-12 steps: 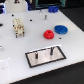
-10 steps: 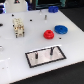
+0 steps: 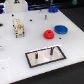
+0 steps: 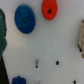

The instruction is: Insert the blue gear onto the right peg, followed by the red gear

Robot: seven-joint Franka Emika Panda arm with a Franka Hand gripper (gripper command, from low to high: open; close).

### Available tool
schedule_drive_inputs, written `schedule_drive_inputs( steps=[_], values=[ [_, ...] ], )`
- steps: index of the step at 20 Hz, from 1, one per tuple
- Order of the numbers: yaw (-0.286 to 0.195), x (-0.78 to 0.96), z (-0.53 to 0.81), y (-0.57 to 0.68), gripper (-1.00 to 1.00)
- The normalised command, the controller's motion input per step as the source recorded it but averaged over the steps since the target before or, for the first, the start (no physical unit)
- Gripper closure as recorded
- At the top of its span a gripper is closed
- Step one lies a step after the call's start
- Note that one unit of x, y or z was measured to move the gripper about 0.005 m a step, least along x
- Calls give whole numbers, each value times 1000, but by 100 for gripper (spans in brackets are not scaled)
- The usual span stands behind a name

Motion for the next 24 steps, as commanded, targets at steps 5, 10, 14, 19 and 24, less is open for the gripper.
schedule_drive_inputs(
  steps=[5,10,14,19,24],
  values=[
    [0,-286,-311,588,-100],
    [0,-205,-500,371,-100],
    [0,-198,-524,326,-100],
    [0,-218,-572,188,-100],
    [0,-300,-553,-16,-100]
  ],
)
